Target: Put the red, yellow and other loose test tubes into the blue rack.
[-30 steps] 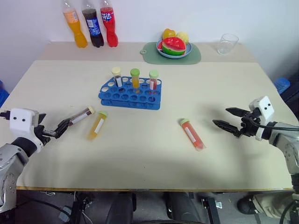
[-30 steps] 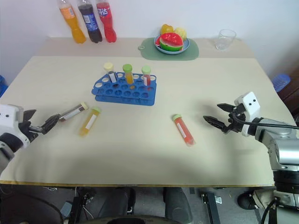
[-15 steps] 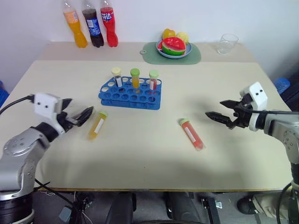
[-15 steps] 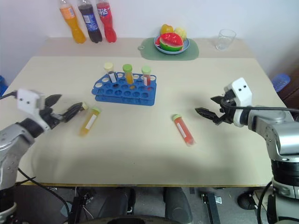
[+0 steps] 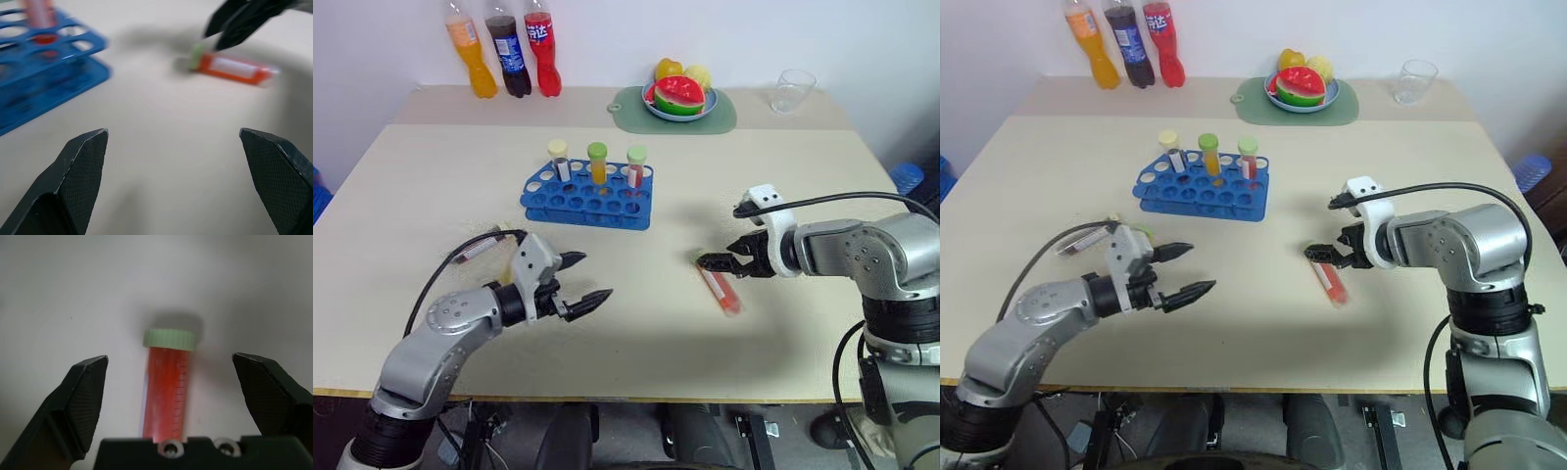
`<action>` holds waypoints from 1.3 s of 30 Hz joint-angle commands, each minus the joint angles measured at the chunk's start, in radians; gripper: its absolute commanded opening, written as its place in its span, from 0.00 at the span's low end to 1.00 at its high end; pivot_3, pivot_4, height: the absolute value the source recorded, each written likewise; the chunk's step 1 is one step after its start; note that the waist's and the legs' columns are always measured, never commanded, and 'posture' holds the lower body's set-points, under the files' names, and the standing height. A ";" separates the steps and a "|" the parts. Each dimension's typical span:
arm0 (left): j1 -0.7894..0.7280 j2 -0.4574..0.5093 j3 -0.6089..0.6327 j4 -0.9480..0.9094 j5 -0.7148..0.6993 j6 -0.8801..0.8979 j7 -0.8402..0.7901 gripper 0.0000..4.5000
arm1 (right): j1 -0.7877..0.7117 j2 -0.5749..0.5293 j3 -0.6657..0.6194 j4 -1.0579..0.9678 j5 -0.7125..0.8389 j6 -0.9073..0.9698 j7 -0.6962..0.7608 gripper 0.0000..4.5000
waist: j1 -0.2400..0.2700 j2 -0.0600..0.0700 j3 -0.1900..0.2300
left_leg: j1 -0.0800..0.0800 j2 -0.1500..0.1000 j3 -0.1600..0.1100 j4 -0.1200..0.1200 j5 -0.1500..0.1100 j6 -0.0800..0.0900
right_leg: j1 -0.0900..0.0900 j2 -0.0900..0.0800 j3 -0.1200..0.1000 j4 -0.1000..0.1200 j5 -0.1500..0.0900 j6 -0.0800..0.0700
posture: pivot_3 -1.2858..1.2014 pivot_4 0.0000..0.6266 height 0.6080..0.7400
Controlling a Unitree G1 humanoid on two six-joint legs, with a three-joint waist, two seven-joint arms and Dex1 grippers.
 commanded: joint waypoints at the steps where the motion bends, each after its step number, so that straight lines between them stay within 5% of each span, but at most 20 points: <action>1: 0.016 0.002 -0.008 -0.051 0.011 -0.023 0.002 0.98 | -0.056 -0.013 0.041 0.105 0.069 0.006 -0.131 1.00 | -0.003 0.000 0.000 | 0.000 0.000 0.000 0.000 0.000 0.000 | 0.000 0.000 0.000 0.000 0.000 0.000 | 0.52 0.24 0.95; 3: 0.019 0.002 -0.006 -0.054 0.012 -0.024 0.002 0.98 | -0.076 -0.013 0.057 0.157 0.101 0.006 -0.190 1.00 | -0.002 0.000 0.000 | 0.000 0.000 0.000 0.000 0.000 0.000 | 0.000 0.000 0.000 0.000 0.000 0.000 | 0.52 0.24 0.95; 5: 0.024 0.006 0.001 -0.053 0.013 -0.026 -0.001 1.00 | -0.098 -0.018 0.071 0.210 0.151 0.006 -0.237 0.88 | -0.002 0.000 0.000 | 0.000 0.000 0.000 0.000 0.000 0.000 | -0.001 0.000 0.000 0.000 0.000 0.000 | 0.52 0.24 0.95; 12: 0.050 0.010 0.011 -0.050 0.025 -0.043 0.002 1.00 | -0.157 -0.070 0.154 0.269 0.373 0.006 -0.320 0.20 | 0.000 0.000 0.000 | -0.001 0.000 0.000 0.000 0.000 0.000 | -0.001 0.000 0.000 0.000 0.000 0.000 | 0.52 0.24 0.95; 18: 0.074 0.000 0.021 -0.037 0.044 -0.063 0.019 1.00 | -0.120 -0.071 0.122 0.024 0.306 -0.092 -0.217 0.18 | -0.001 0.000 0.000 | -0.006 0.000 0.000 0.000 0.000 0.001 | -0.005 0.000 0.000 0.000 0.000 0.000 | 0.52 0.24 0.95; 25: 0.051 -0.052 0.083 0.047 0.057 -0.103 0.086 1.00 | 0.065 -0.006 0.210 -0.216 -0.135 -0.870 0.047 0.18 | 0.001 0.000 0.000 | -0.008 0.001 -0.001 0.001 0.000 0.000 | -0.007 0.001 -0.001 -0.001 0.000 0.001 | 0.52 0.24 0.95; 32: -0.032 -0.159 0.179 0.178 0.093 -0.159 0.230 1.00 | 0.063 0.453 0.224 0.127 -0.449 -1.420 -0.102 0.18 | -0.004 0.000 0.000 | -0.006 0.002 -0.002 0.001 0.001 -0.002 | -0.007 0.002 -0.001 0.002 0.001 0.000 | 0.52 0.24 0.95; 39: -0.016 -0.175 0.194 0.178 0.121 -0.182 0.272 1.00 | -0.009 0.638 0.171 0.459 -0.594 -1.673 -0.176 0.18 | -0.002 0.000 0.000 | -0.007 0.001 -0.001 0.000 0.002 -0.004 | -0.007 0.001 -0.001 0.001 0.001 0.000 | 0.52 0.24 0.95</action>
